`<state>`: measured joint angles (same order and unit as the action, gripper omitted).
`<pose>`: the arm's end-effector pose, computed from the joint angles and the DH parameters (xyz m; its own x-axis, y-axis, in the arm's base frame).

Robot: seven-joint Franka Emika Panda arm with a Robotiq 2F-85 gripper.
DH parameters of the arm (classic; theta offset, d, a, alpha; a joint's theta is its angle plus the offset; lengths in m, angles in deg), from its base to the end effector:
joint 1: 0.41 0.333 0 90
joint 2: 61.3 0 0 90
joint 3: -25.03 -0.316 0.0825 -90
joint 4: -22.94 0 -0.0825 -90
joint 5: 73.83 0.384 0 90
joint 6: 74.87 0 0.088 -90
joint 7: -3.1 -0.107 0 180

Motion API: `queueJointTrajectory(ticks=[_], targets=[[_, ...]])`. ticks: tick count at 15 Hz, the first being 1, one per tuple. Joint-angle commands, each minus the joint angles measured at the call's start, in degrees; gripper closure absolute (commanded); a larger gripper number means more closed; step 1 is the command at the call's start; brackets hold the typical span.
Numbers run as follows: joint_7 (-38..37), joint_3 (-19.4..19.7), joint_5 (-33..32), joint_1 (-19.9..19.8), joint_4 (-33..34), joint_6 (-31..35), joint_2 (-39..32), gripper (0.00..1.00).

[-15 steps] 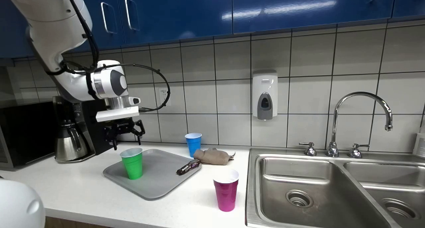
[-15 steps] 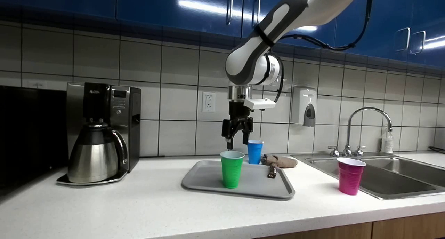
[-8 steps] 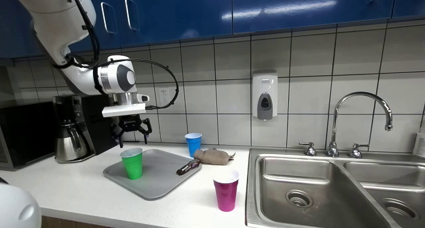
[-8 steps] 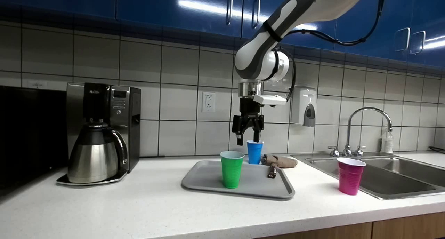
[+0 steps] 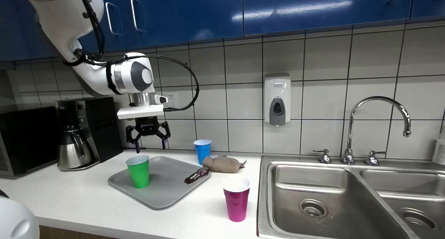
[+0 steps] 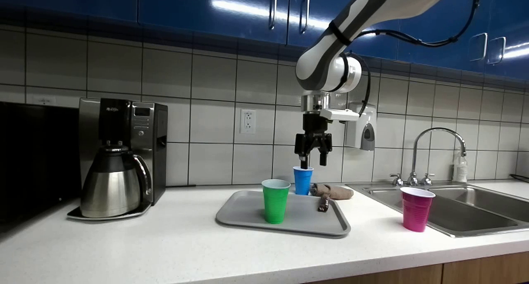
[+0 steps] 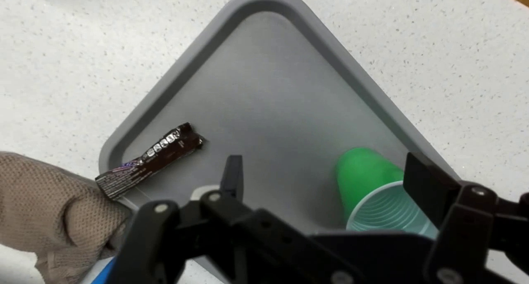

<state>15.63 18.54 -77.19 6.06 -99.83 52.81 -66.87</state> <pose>0.5384 0.1215 0.3584 0.8867 0.4619 -0.0187 0.4623 -0.8862 0.0317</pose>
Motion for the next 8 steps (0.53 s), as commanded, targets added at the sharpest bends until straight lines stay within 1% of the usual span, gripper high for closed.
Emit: queueJointTrajectory(ticks=[1, 8], targets=[[2.05, 0.85, 0.77, -1.26, -3.96, -1.83, 5.63, 0.0], [1.84, 3.48, 0.72, -2.28, -6.76, -6.21, 11.0, 0.0]])
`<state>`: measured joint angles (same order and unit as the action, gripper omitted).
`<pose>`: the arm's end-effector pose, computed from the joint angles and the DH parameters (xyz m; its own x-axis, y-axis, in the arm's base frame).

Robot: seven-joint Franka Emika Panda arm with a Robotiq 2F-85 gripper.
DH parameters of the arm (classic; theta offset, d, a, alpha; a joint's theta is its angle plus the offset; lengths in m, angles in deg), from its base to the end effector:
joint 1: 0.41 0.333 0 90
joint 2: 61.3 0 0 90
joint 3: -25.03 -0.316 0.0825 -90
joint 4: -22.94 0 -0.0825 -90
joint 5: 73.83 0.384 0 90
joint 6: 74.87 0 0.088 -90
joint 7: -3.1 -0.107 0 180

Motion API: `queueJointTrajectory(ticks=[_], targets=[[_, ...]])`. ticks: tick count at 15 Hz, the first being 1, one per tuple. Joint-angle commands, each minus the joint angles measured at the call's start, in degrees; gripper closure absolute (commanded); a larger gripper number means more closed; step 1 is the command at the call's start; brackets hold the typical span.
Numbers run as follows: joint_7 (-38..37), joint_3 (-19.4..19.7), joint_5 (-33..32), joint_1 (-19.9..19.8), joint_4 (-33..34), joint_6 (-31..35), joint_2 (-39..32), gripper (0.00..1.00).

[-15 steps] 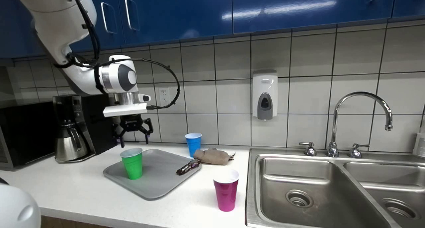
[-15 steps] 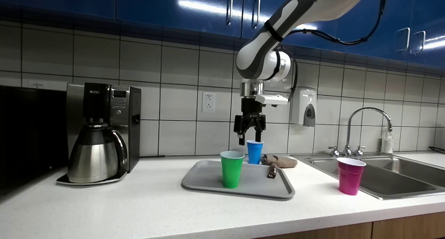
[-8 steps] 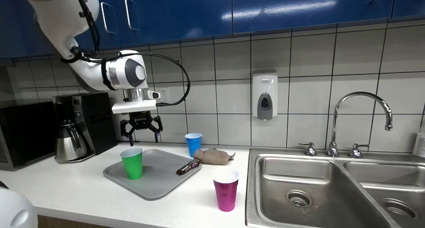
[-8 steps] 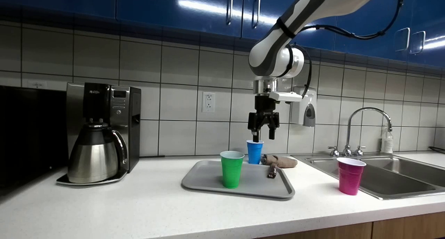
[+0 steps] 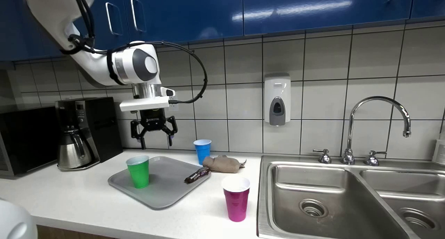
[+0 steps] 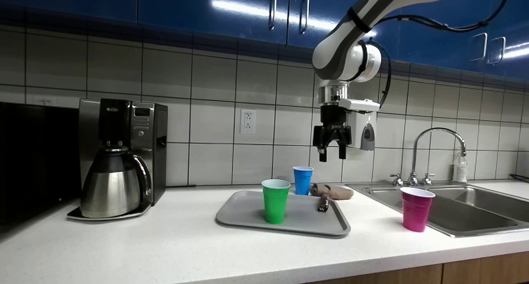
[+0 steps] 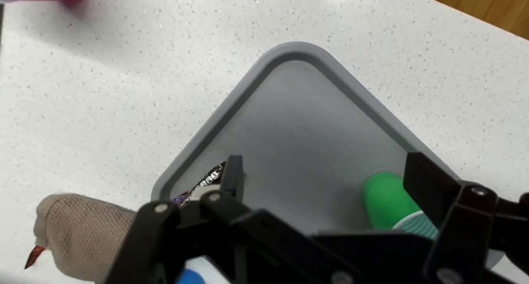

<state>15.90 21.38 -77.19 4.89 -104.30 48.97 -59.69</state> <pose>0.5125 0.0784 0.3849 0.9155 0.4002 -0.0423 0.4018 -0.9148 0.0411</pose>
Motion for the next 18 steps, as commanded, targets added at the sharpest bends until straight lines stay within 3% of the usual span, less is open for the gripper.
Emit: queueJointTrajectory(ticks=[1, 7, 18], targets=[[1.73, 1.12, 0.73, -1.3, -2.49, -3.46, 4.42, 0.0], [4.15, 4.07, 0.45, -2.84, -4.14, -8.41, 8.35, 0.0], [6.64, 8.92, -1.18, -6.59, -6.0, -5.56, 8.11, 0.0]])
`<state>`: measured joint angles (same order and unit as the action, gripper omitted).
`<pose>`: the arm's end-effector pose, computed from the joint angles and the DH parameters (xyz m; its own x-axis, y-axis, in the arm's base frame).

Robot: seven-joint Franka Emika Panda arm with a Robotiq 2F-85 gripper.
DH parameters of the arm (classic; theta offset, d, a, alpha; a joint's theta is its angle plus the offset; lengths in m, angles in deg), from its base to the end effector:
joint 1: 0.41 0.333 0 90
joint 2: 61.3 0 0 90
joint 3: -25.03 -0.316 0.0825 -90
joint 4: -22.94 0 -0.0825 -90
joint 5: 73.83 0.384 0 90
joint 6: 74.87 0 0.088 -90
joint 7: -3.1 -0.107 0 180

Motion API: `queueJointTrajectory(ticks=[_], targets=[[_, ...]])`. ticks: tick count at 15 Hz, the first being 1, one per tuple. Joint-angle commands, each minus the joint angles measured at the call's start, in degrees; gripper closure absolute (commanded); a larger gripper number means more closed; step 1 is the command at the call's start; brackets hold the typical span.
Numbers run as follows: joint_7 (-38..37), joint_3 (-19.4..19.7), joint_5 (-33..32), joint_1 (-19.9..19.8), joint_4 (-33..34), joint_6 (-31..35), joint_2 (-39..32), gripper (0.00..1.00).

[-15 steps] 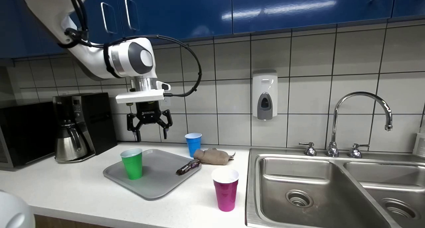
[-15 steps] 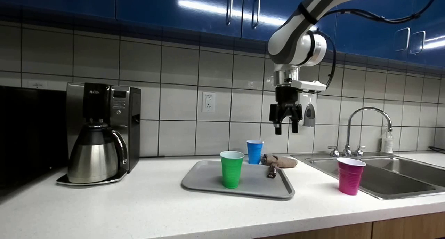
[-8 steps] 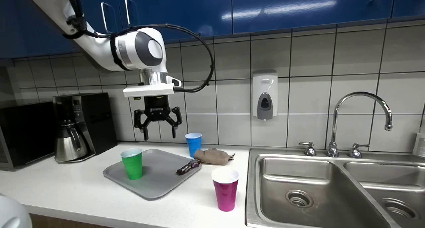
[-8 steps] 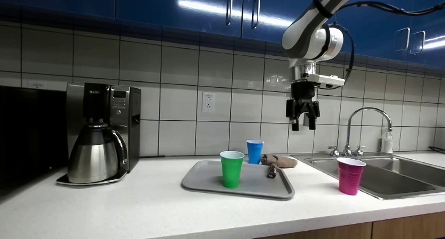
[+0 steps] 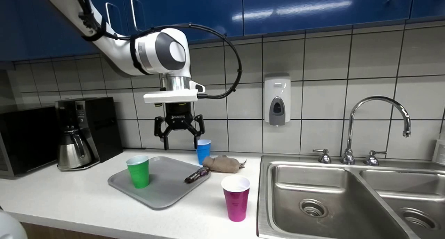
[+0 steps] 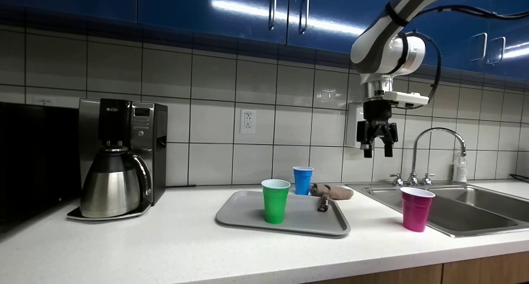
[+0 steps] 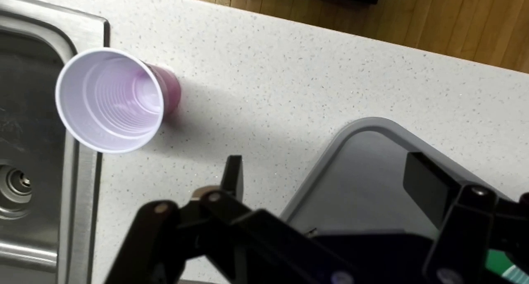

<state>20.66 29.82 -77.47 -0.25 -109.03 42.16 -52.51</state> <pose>0.4740 -0.0423 0.4008 0.9602 0.2543 -0.1152 0.2567 -0.9665 0.0059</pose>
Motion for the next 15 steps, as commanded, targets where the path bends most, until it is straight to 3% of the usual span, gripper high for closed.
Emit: queueJointTrajectory(ticks=[1, 15], targets=[[2.12, 0.79, -1.16, -1.76, -1.35, 1.64, 0.69, 0.0], [3.96, 4.37, -2.51, -5.62, 0.4, 8.93, -6.59, 0.0]])
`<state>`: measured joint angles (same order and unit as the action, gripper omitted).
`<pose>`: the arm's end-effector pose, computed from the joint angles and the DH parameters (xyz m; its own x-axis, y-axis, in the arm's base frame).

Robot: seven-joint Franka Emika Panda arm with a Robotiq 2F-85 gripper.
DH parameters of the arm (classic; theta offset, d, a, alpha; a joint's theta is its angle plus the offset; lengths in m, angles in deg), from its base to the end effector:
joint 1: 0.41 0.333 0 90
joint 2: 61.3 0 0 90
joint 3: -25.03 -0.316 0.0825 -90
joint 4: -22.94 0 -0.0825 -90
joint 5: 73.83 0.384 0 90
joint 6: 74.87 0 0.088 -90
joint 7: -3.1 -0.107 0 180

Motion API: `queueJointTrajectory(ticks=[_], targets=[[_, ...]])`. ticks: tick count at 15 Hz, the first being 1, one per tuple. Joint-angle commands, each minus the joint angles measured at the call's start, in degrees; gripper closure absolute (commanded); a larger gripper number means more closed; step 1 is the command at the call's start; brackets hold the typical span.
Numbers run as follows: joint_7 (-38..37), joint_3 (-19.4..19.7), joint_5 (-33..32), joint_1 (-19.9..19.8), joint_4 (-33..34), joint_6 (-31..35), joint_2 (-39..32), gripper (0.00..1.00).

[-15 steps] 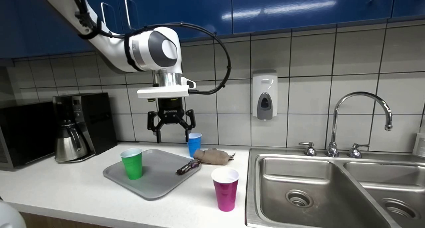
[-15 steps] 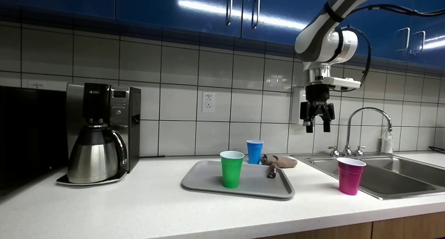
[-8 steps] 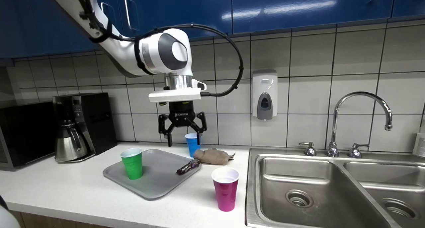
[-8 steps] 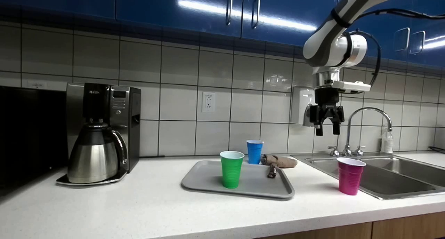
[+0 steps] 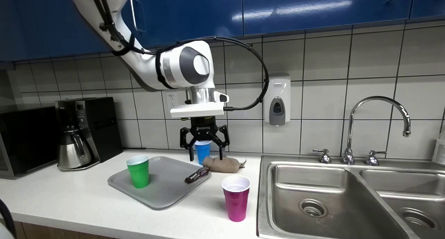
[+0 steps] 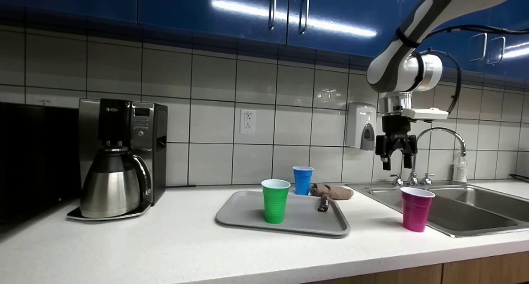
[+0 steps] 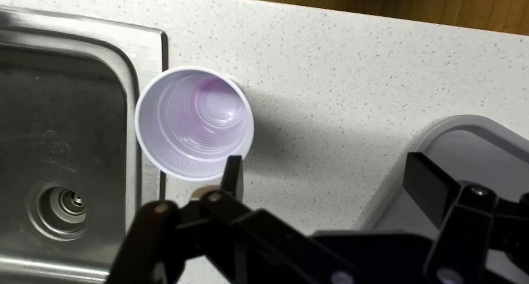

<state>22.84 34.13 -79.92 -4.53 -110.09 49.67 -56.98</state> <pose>0.4759 -0.1161 0.3651 0.9801 0.1745 -0.0949 0.1790 -0.9830 0.0412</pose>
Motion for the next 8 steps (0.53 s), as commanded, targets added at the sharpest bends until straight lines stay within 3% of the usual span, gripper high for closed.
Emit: queueJointTrajectory(ticks=[1, 8], targets=[[2.01, 0.17, 0.15, -1.62, 1.84, 1.46, -2.79, 0.0], [2.15, 0.5, 0.04, -3.06, 2.88, 4.67, -6.44, 0.0]])
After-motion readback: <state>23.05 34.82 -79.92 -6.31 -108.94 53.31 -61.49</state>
